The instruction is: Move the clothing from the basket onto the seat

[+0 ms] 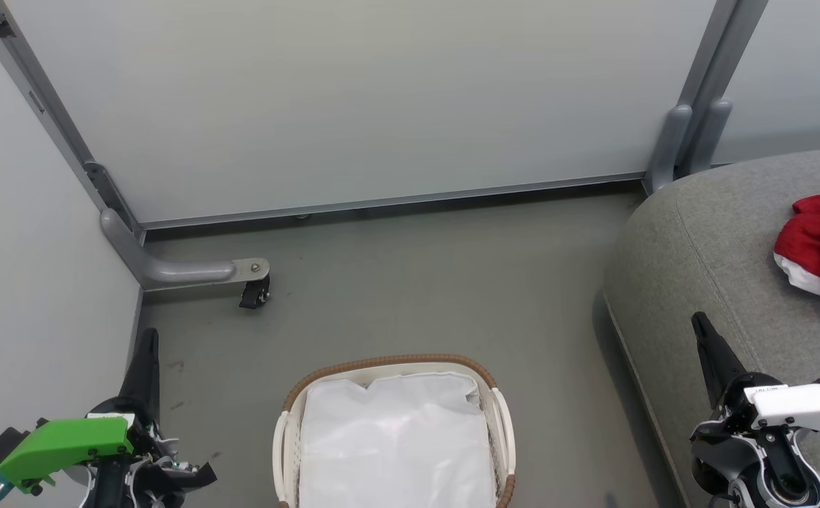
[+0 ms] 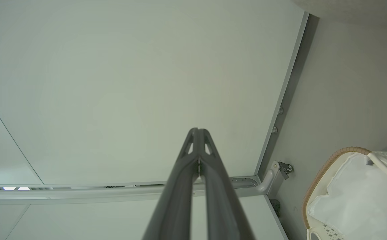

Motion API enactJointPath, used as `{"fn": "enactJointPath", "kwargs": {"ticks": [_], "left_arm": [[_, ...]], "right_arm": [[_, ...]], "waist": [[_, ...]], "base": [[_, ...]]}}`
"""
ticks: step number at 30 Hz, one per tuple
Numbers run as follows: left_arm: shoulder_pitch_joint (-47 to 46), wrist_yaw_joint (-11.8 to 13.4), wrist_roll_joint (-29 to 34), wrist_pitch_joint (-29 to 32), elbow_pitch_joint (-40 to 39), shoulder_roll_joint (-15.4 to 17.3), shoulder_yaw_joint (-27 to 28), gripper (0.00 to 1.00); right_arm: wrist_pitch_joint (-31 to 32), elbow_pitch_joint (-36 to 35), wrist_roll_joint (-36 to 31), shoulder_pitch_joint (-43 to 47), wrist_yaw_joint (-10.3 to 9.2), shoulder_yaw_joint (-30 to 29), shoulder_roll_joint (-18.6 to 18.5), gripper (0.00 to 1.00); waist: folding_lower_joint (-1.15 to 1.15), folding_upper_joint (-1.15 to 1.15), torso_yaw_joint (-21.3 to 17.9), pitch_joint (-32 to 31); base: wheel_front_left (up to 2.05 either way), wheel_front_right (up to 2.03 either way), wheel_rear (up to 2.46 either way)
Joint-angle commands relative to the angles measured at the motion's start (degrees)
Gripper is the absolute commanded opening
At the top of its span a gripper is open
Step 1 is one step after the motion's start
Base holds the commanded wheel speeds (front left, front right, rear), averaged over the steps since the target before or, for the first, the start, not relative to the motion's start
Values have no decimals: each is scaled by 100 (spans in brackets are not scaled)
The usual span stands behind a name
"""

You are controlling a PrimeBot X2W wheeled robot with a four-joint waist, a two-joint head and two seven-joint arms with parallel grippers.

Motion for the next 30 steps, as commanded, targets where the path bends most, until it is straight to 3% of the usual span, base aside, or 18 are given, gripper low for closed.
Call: {"fn": "enactJointPath", "kwargs": {"ticks": [1, 30], "left_arm": [[-54, -20, -19, 19, -2, 38, 13, 0], [-54, -20, -19, 19, -3, 38, 12, 0]], "right_arm": [[8, -23, 18, 46, -2, -10, -34, 0], [8, -23, 19, 47, -2, -9, -34, 0]], "waist": [[0, 0, 0, 0], [0, 0, 0, 0]], "base": [[0, 0, 0], [0, 0, 0]]}}
